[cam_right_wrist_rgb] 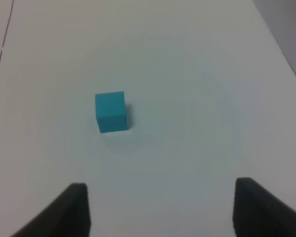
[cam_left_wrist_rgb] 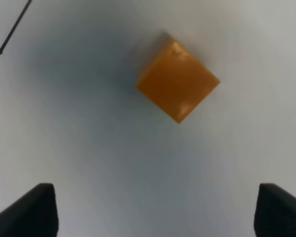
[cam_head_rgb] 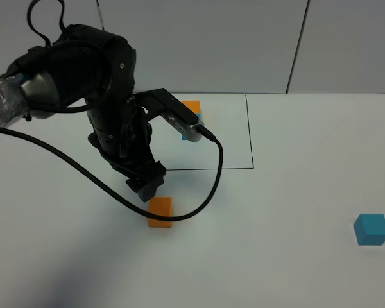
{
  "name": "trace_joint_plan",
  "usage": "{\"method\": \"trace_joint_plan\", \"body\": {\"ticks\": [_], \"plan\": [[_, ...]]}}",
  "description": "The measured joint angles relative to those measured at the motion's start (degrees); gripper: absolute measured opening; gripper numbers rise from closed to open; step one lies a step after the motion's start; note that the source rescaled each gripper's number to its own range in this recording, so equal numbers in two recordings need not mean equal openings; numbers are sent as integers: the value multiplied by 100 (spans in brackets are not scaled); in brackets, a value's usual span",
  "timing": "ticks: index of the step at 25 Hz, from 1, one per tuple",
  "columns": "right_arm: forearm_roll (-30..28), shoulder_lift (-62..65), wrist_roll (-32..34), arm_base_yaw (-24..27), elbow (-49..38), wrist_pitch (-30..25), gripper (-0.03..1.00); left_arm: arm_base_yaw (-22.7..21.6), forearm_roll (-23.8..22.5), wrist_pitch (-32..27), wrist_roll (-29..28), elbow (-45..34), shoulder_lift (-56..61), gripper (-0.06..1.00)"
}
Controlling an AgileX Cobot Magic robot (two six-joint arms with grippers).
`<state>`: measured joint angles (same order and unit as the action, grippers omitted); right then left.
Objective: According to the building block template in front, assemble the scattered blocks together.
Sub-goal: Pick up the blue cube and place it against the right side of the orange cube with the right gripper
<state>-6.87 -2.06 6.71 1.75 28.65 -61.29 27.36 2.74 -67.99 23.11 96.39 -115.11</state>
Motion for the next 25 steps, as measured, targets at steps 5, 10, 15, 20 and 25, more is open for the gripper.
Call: {"method": "trace_joint_plan", "body": {"ticks": [5,10,15,20,25], "plan": [[0,0,0,0,0,0,56,-297,290,0,-17,-39,119,99],[0,0,0,0,0,0,56,-435,278,-1,3,-202,306,99],[0,0,0,0,0,0,56,-341,278,-1,-26,-238,603,99],[0,0,0,0,0,0,56,-306,209,-6,-111,-357,969,99],[0,0,0,0,0,0,56,-306,-237,-6,-129,-1022,1481,98]]}}
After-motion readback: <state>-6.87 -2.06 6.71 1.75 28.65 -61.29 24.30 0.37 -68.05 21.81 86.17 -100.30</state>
